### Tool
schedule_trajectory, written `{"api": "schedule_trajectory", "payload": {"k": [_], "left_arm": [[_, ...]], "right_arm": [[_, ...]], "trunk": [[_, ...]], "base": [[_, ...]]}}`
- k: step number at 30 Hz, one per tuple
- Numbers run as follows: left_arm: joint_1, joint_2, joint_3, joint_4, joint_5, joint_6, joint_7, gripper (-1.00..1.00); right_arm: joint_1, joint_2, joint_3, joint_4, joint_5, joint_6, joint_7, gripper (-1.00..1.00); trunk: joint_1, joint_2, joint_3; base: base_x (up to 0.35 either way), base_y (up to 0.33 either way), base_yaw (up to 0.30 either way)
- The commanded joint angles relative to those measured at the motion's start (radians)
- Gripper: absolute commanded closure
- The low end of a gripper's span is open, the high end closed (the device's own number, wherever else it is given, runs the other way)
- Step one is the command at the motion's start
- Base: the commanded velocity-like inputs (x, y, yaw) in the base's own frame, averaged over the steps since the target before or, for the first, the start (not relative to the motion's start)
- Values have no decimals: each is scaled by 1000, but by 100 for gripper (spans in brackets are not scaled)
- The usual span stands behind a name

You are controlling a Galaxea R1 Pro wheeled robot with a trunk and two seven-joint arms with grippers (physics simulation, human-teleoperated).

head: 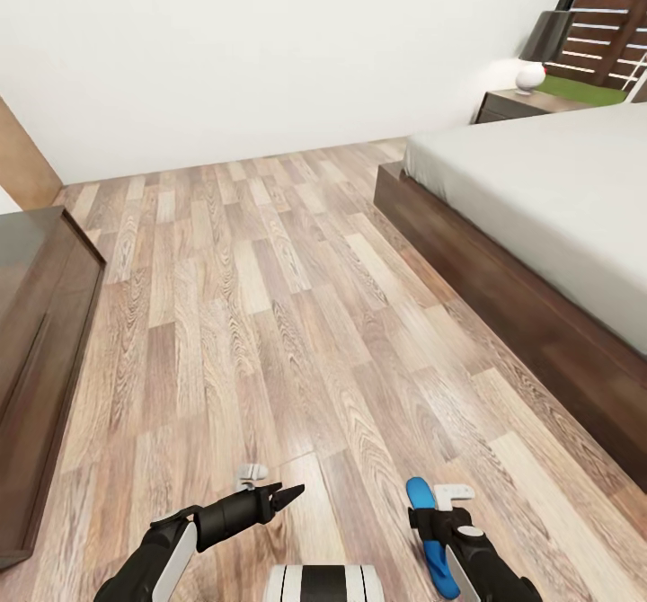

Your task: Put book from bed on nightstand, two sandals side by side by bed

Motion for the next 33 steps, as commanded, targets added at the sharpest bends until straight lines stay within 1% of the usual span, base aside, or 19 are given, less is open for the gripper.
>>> {"api": "schedule_trajectory", "payload": {"k": [1,5,10,12,19,31,33], "left_arm": [[0,0,1,0,7,9,-2,-100],[0,-1,1,1,7,9,-2,-100],[0,-1,0,1,7,8,-1,-100],[0,-1,-1,1,7,8,-1,-100],[-1,-2,-1,1,7,8,-1,-100],[0,-1,-1,1,7,9,-3,-100],[0,-1,-1,1,7,9,-3,-100]], "right_arm": [[0,0,0,-2,1,6,-3,-100],[0,-1,-1,-1,0,2,-2,-100],[0,-2,-1,-1,-1,-30,-2,-100],[0,-8,-2,-5,-1,-42,-2,-100],[-1,-13,-3,-19,-1,-36,-2,-100],[-2,-12,-3,-18,1,-36,-2,-100],[-2,-12,-3,-18,0,-35,-2,-100]], "trunk": [[0,0,-1],[0,0,-1],[0,0,-1],[0,0,-1],[0,0,-1],[0,0,-1],[1,-1,-8]], "base": [[0,0,0],[0,0,0],[0,0,0],[0,0,0],[0,0,0],[0,0,0],[0,0,0]]}}
